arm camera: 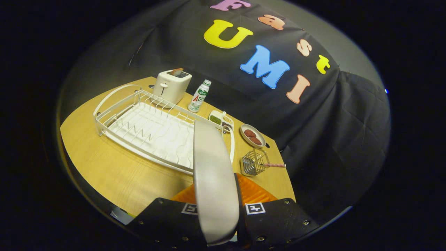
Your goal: Take the plate from the dish rack, then take the spoon from the basket and place it into the plate.
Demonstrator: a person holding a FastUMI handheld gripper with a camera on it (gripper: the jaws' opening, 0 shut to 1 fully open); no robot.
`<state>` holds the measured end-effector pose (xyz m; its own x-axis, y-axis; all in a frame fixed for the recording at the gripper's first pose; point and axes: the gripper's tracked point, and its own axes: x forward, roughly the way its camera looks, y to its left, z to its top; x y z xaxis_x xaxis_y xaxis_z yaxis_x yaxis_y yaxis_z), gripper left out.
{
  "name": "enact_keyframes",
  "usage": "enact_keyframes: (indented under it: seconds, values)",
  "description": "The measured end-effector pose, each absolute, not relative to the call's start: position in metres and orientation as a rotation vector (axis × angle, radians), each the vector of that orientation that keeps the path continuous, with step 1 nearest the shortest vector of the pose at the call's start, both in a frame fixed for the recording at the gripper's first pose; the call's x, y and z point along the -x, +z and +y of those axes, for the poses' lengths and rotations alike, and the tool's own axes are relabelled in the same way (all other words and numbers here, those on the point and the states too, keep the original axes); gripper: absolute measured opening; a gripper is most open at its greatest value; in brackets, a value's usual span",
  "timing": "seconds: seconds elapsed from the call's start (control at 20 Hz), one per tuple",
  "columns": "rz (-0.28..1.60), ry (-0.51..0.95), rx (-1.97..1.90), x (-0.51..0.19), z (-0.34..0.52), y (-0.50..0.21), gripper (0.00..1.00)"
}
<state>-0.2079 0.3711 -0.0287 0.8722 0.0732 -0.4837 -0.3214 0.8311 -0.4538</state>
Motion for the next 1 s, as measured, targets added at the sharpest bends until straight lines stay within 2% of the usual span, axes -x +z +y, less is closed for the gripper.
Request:
enact_keyframes:
  seconds: [0.25, 0.75, 1.0]
  values:
    - [0.559, 0.256, 0.465, 0.221, 0.356, -0.059, 0.34]
    - [0.768, 0.490, 0.038, 0.237, 0.385, -0.110, 0.33]
    - [0.818, 0.550, -0.120, 0.233, 0.391, -0.126, 0.33]
